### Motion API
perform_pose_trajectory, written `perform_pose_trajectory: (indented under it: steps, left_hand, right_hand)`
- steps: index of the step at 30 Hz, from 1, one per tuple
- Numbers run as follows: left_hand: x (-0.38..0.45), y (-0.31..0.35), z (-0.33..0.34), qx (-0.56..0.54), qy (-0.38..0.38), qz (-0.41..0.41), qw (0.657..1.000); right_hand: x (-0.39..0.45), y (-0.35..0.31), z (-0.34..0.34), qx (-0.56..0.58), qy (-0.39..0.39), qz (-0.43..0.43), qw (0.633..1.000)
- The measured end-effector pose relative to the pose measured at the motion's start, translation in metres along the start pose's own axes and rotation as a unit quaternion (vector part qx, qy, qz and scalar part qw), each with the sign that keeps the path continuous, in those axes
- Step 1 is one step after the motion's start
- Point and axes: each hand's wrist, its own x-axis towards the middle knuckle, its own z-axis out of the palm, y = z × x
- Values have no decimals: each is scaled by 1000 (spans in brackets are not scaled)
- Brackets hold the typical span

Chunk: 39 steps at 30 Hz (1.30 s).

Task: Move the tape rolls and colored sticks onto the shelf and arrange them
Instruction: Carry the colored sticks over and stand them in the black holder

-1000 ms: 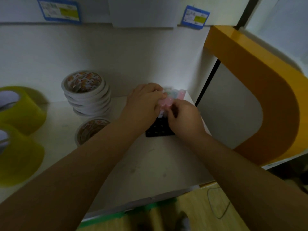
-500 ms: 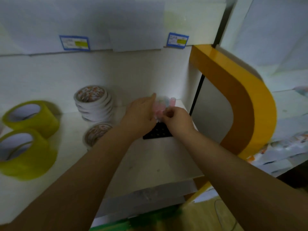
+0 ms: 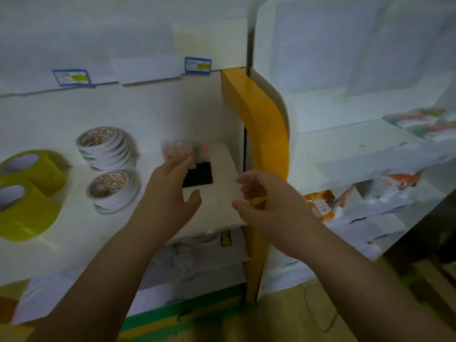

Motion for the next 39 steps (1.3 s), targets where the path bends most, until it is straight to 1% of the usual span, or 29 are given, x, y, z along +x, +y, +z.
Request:
perform_pose_trajectory:
  steps: [2,5,7,11,16,20,22,24,26,28,31,36,39]
  left_hand:
    - [-9,36,1,3,10,18,1000]
    - [-18,88,10,-2,-5,30,1000]
    - [-24,121,20,-1,-17,37,999]
    - [-35,183,40,-5,-35,48,998]
    - [-32,243,60,-27,-47,52,997]
    - [-18,285,88,-28,-67,74,995]
    - [-10,297,100,-36,-84,83,992]
    - [9,319,135,-46,-124,102,986]
    - [18,323,148,-49,-125,101,986]
    - [32,337,172,-64,-126,111,984]
    - [57,354,199,-90,-136,124,979]
    - [108,367,223,-102,-124,130,978]
    - [140,372,232,-103,-122,134,978]
  right_hand:
    - [-19,13,-36,-9,30,4,999]
    - [-43,42,-80,-70,79,-3,994]
    - [-59,64,-103,-98,89,13,991]
    - [-92,96,-142,-115,91,36,989]
    - [-124,128,-183,-161,108,37,980]
    - [-144,157,-215,-175,142,78,971]
    - [-149,169,-221,-179,147,95,968]
    - [-160,194,-239,-192,158,129,960]
    - [-163,199,-243,-199,148,137,959]
    - [-163,212,-257,-212,148,155,954]
    - [-151,227,-281,-237,144,158,948]
    - [-107,245,-318,-282,146,151,936]
    - [-75,257,-334,-285,146,150,935]
